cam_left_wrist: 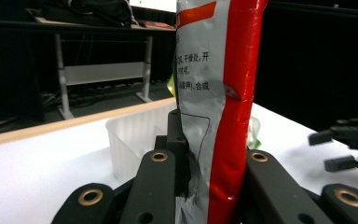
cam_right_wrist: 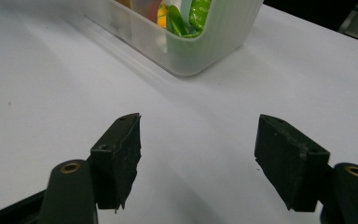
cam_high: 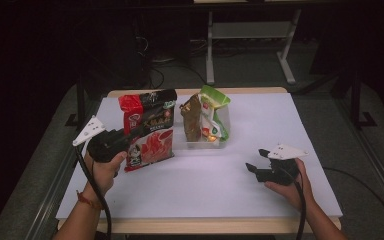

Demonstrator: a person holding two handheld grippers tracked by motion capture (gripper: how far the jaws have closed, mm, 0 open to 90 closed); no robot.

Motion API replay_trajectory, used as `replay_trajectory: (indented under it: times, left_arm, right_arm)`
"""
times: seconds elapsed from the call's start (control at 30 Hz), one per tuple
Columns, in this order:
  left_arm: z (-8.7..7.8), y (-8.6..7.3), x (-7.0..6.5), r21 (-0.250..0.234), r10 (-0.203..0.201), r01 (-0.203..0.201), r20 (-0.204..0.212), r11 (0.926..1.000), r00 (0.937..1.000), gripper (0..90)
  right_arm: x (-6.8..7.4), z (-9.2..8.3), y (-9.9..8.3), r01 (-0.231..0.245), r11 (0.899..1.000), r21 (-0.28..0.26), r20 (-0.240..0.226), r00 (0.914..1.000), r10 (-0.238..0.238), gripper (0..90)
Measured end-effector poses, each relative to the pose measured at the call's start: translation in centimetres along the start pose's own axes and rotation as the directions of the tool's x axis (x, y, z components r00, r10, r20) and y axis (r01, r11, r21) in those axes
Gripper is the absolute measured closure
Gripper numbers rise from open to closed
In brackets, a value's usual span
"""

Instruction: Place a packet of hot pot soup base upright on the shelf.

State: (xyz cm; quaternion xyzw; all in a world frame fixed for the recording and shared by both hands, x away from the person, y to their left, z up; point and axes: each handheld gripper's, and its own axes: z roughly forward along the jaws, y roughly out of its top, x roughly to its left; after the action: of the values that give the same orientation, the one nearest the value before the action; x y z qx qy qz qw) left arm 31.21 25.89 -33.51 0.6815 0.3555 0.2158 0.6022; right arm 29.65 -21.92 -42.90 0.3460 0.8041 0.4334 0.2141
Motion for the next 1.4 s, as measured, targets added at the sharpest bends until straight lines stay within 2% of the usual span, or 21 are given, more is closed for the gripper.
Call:
replay_trajectory:
  times: [0.17, 0.33, 0.67, 0.9, 0.97, 1.1, 1.17, 1.4]
  left_arm:
    - [1.0, 0.4, 0.2, -0.006, -0.012, 0.012, -0.032, 0.9999, 0.9994, 79.9]
    - [2.2, 0.6, 0.3, -0.011, -0.025, 0.025, -0.045, 0.9996, 0.9987, 79.9]
    - [4.0, 1.0, 0.7, -0.019, -0.039, 0.038, -0.1, 0.9991, 0.9942, 79.7]
    - [5.7, 1.0, 0.9, -0.023, -0.061, 0.059, -0.138, 0.998, 0.9885, 79.7]
    - [6.2, 1.1, 0.9, -0.022, -0.046, 0.044, -0.157, 0.9988, 0.9866, 79.6]
    - [7.1, 1.5, 0.7, -0.025, -0.048, 0.044, -0.17, 0.9987, 0.9843, 79.7]
    - [7.8, 1.7, 0.6, -0.02, -0.037, 0.033, -0.193, 0.9992, 0.9804, 79.6]
    - [9.5, 2.3, 0.6, -0.016, -0.038, 0.035, -0.24, 0.9993, 0.9701, 79.6]
  right_arm:
    - [-0.1, -0.1, -0.1, -0.005, 1.0, -0.005, 0.004, 1.0, 0.005, 30.4]
    - [-0.1, -0.1, -0.1, -0.009, 1.0, -0.001, 0.002, 1.0, 0.009, 29.8]
    - [-0.1, 0.0, -0.1, -0.008, 1.0, -0.002, -0.004, 1.0, 0.008, 29.7]
    - [-0.1, 0.1, 0.0, -0.003, 1.0, -0.003, -0.009, 1.0, 0.003, 29.7]
    - [-0.1, 0.2, -0.1, -0.005, 1.0, -0.002, -0.011, 0.9999, 0.005, 29.7]
    - [-0.1, 0.2, -0.1, -0.007, 1.0, 0.002, -0.013, 0.9999, 0.007, 29.7]
    - [-0.1, 0.3, -0.1, -0.004, 1.0, 0.003, -0.014, 0.9999, 0.004, 29.7]
    - [0.0, 0.4, -0.2, -0.001, 1.0, 0.009, -0.02, 0.9998, 0.001, 29.7]
